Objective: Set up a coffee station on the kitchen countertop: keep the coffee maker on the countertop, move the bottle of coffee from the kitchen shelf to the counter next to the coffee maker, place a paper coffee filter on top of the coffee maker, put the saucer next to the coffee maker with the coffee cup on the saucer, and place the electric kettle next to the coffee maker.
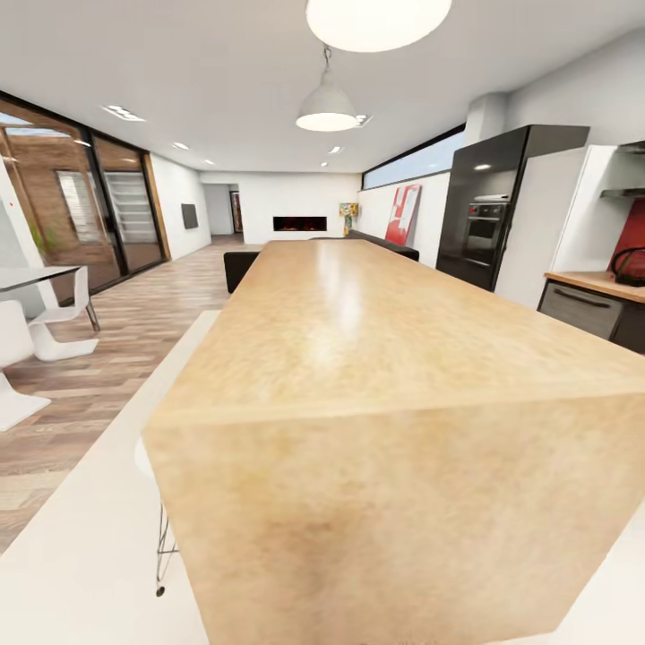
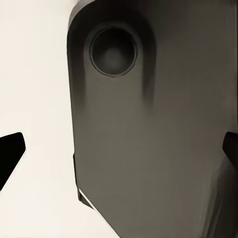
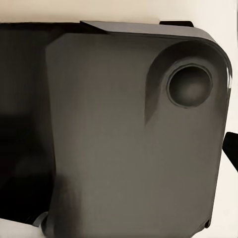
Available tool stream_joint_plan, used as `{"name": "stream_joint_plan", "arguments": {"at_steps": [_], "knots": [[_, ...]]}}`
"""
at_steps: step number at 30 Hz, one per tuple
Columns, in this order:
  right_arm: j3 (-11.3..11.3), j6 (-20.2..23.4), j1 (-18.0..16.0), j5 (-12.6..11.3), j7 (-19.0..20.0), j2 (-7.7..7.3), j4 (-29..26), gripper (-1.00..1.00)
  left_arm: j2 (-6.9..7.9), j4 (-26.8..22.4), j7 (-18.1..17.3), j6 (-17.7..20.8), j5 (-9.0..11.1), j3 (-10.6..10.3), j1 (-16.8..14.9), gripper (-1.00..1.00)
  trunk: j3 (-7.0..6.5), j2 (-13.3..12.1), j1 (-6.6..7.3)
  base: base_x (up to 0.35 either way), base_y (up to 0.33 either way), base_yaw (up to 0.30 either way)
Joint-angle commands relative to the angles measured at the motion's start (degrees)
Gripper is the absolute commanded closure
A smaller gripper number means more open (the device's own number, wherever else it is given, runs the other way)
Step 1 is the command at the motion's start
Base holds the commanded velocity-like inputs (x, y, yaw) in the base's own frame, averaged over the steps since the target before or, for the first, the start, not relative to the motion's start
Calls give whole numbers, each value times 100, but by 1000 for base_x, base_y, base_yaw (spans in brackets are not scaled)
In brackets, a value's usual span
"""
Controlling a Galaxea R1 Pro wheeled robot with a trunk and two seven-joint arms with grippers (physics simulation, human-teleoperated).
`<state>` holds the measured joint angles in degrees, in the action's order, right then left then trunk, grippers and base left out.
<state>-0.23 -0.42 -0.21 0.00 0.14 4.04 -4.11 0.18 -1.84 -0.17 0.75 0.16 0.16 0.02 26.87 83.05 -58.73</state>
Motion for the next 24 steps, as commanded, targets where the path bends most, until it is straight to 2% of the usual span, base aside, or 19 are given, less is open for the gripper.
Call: {"name": "stream_joint_plan", "arguments": {"at_steps": [1,8,13,18,24], "knots": [[-5,-18,-3,0,2,1,-1,-100,0,-29,-2,7,2,1,0,-100,5,3,0,0,0,-289],[-20,-175,0,0,3,-29,-2,-100,0,-294,-6,13,10,3,-2,-100,5,3,0,0,0,-296],[-11,-203,-3,0,4,-49,2,-100,7,-306,-9,13,10,7,-2,-100,5,3,0,0,0,-299],[-4,-514,-2,0,4,-69,13,-100,8,-302,-9,13,6,18,-2,-100,5,3,0,0,0,-299],[-3,-585,0,0,3,-78,11,-100,7,-299,-50,19,-44,-40,-2,-100,9,3,0,0,0,-298]]}}
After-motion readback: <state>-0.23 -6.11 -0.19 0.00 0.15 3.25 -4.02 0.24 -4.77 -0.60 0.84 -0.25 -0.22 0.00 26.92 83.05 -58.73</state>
